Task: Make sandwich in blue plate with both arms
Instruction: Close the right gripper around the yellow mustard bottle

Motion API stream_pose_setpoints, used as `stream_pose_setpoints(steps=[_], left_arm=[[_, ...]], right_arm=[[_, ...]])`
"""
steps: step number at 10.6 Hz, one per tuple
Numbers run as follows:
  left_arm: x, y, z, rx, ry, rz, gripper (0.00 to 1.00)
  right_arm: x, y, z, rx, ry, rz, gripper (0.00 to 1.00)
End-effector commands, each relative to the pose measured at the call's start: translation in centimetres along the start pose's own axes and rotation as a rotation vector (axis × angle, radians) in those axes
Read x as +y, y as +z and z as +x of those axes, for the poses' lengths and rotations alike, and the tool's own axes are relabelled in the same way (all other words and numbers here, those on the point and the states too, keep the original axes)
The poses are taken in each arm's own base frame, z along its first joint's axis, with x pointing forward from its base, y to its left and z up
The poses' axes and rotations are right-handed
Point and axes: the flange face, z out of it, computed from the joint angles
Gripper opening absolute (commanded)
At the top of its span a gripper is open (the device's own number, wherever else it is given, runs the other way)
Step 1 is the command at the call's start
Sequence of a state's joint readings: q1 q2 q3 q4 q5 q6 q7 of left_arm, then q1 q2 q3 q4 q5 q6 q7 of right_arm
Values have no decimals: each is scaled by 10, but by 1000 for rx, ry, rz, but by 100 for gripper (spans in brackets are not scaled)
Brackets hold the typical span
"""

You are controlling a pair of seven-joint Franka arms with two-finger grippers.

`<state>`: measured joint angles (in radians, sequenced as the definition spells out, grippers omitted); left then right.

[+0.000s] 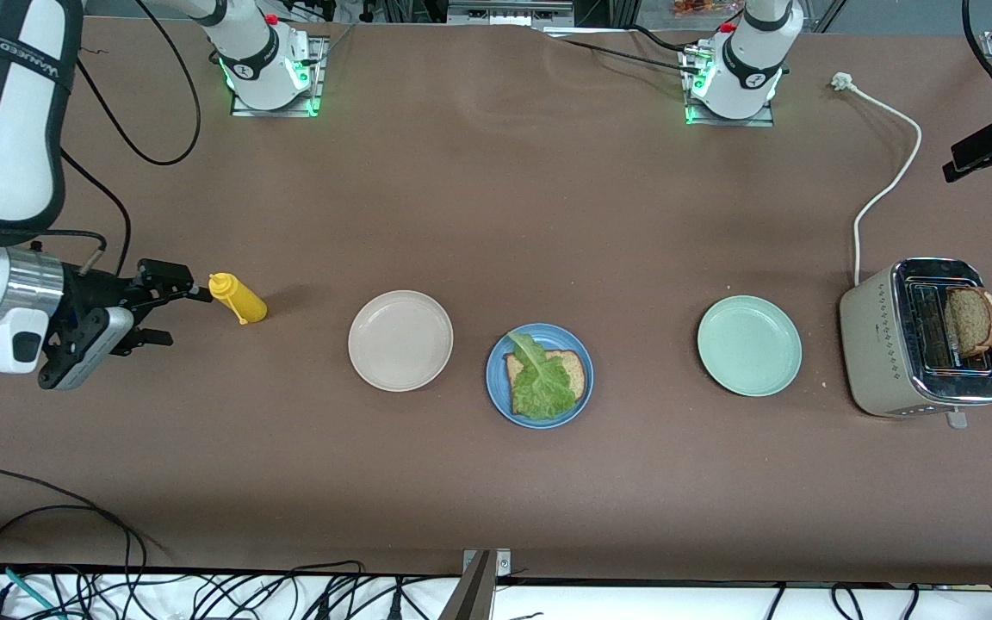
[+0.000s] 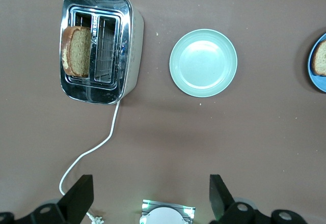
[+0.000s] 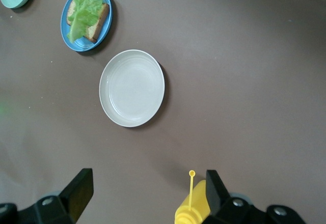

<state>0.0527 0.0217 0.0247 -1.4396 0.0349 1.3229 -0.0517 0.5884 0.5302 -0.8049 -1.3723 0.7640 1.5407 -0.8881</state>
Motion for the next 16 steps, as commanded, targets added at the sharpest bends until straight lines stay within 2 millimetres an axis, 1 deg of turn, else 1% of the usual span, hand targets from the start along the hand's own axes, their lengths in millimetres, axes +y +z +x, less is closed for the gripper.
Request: stream_pose_setpoints(steps=[1,3,5,6,8,9,11,12,14,16], left_arm=[[0,-4,1,8,-3,-20,100],[0,-4,1,8,-3,-20,100],[0,-4,1,8,-3,-20,100],[0,-4,1,8,-3,-20,100],[0,-4,1,8,-3,-20,100],[0,-4,1,8,-3,-20,100],[0,-4,1,8,-3,-20,100],[0,-4,1,8,-3,-20,100],[0,-4,1,8,-3,-20,100],[0,-4,1,8,-3,-20,100]], right_arm=[[-6,-16,-5,0,-62,11,98],[3,-17,-10,8,-39,19,98],[6,-19,-12,14,-57,39,97],[-1,-26,-12,8,-60,21,97],[-10,-31,-14,-18,-35,-7,97],[-2,-30,-21,-17,-17,2,97],[-5,-24,-29,2,-23,-1,96],[-4,-15,-39,13,-19,-17,96],[2,3,-70,51,10,-15,96],[11,20,-96,72,-30,-32,96]])
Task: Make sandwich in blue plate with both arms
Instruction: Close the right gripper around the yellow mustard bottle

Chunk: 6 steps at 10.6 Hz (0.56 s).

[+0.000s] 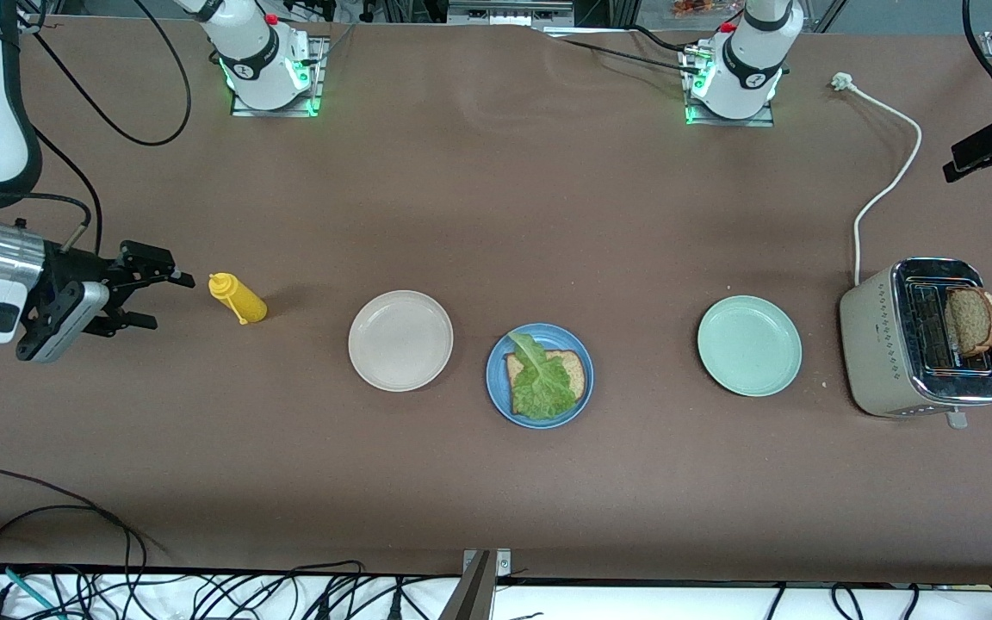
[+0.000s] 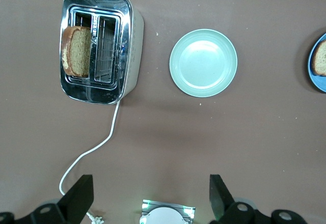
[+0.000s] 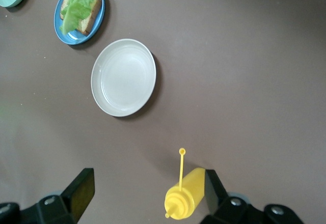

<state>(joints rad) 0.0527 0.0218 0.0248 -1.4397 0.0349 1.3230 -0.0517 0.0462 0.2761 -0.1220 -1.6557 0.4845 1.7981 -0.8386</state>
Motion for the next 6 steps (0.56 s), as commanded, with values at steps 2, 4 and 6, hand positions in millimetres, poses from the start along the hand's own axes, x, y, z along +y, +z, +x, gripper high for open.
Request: stream_pose_setpoints(steps=[2,4,6], left_arm=[[0,-4,1,8,-3,-20,100],[0,-4,1,8,-3,-20,100],[0,-5,0,10,-3,-19,100]], right_arm=[[9,26,-65,38,-99,-27,96],[16,44,-89,81,-131,23,95],[24,58,-108,139,-190,63,95]])
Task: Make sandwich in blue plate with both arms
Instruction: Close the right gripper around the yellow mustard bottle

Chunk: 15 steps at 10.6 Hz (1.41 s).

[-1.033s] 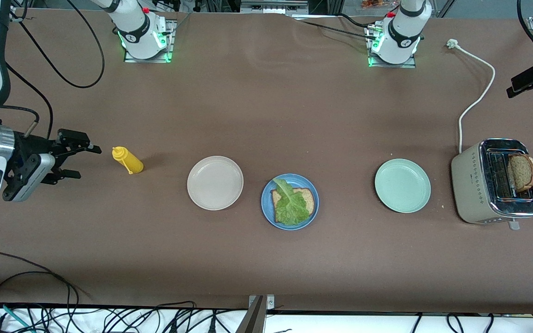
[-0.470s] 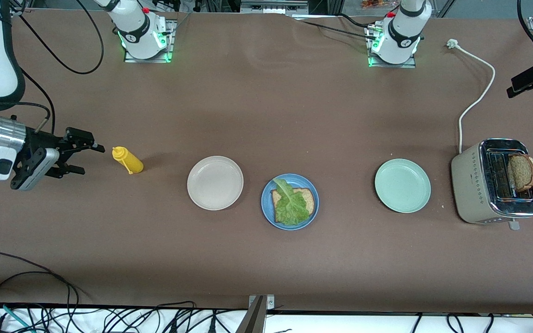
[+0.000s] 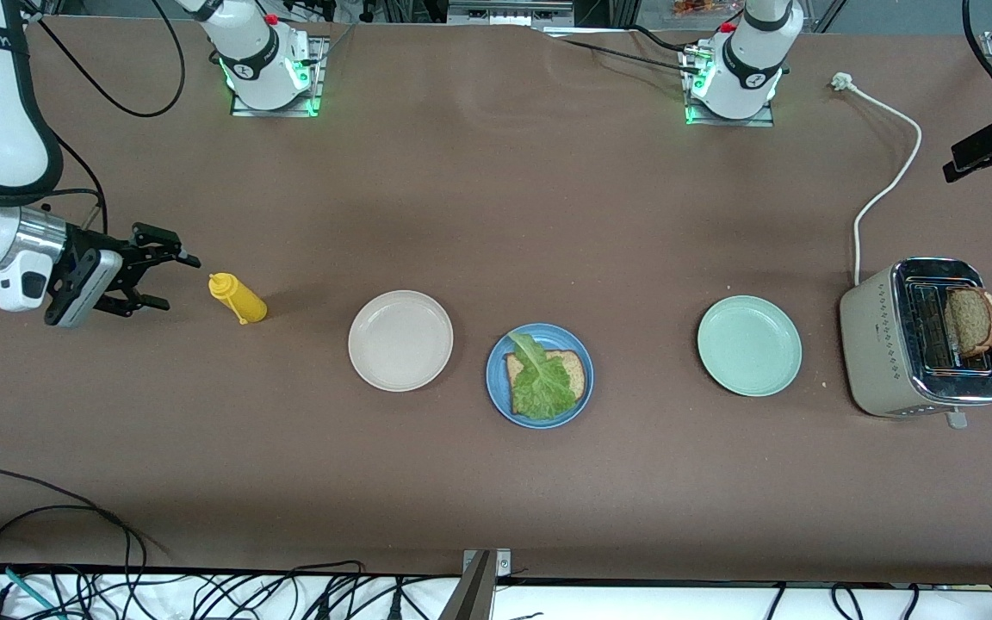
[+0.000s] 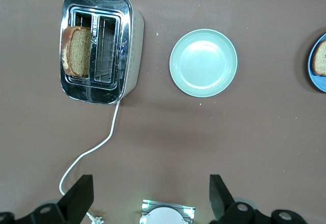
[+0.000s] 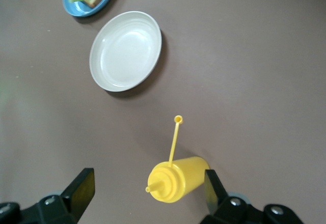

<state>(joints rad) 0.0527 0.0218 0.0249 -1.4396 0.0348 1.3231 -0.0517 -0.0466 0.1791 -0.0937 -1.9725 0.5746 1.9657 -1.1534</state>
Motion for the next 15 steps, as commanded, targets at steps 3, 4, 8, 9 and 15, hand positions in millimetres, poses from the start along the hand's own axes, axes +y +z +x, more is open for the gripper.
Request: stream_pose_setpoints(steps=[3,4,8,9,15], left_arm=[[-2,-5,0,10,-6,-19,100],[-2,-5,0,10,-6,-19,100],[-1,-4,0,8,-5,-19,100],[-1,-4,0,8,-5,-19,100],[-9,-4,1,8,-15,-22,100]], right_arm=[[12,17,-60,148,-162,48,95],[19,18,-72,174,-191,51,95],[38,35,-102,324,-316,77,95],[43,38,-108,344,-339,72,95],[67,102,-133,559,-532,139,93]])
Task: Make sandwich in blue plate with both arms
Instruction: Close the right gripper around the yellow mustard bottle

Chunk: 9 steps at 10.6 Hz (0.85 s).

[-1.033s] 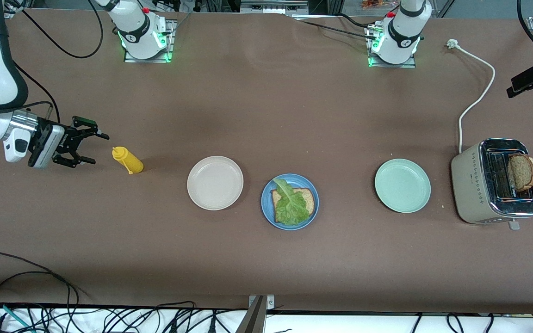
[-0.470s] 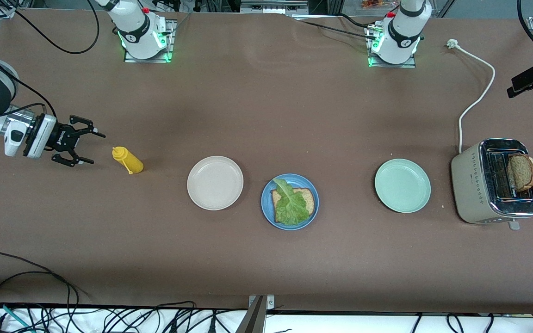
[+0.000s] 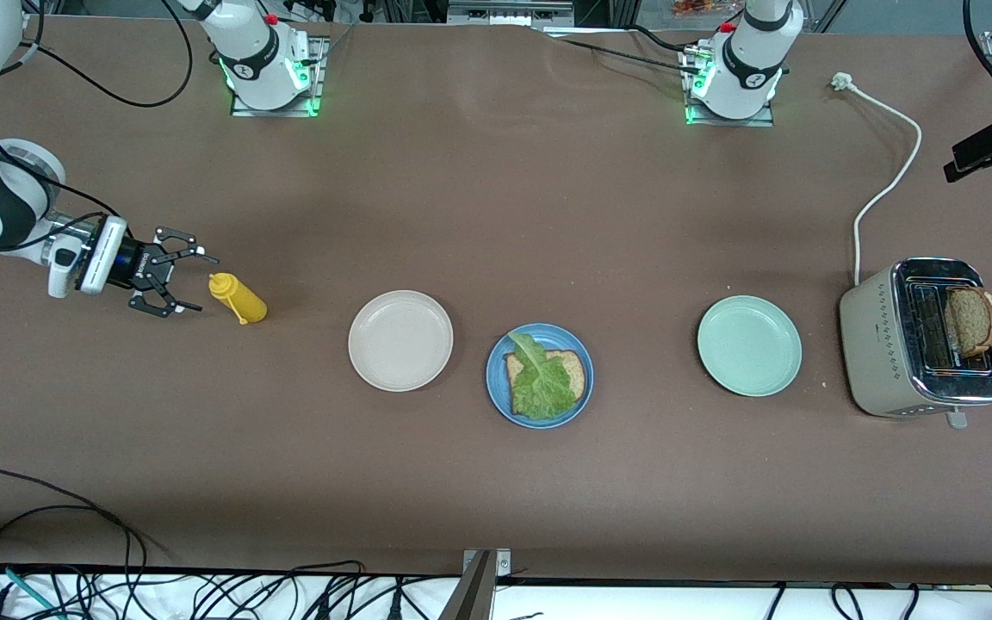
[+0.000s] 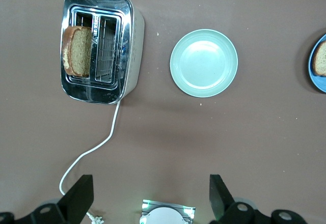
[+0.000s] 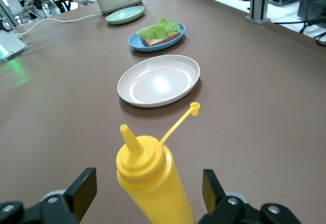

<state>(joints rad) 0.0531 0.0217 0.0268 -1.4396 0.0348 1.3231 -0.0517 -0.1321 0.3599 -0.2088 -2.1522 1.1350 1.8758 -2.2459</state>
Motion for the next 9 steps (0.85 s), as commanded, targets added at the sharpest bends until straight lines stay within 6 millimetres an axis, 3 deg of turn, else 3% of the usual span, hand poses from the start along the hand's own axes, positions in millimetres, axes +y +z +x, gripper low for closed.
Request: stream_pose_setpoints(steps=[1,5,9], left_arm=[[-10,-3,1,6,-14,-22,100],[-14,-4,1,7,-20,-23,100],[-15,-3,1,6,-20,-23,100]], right_arm=[[5,4,-9,91,-89,14,93],[23,29,-30,191,-184,50,94],[22,33,-49,197,-200,50,94]])
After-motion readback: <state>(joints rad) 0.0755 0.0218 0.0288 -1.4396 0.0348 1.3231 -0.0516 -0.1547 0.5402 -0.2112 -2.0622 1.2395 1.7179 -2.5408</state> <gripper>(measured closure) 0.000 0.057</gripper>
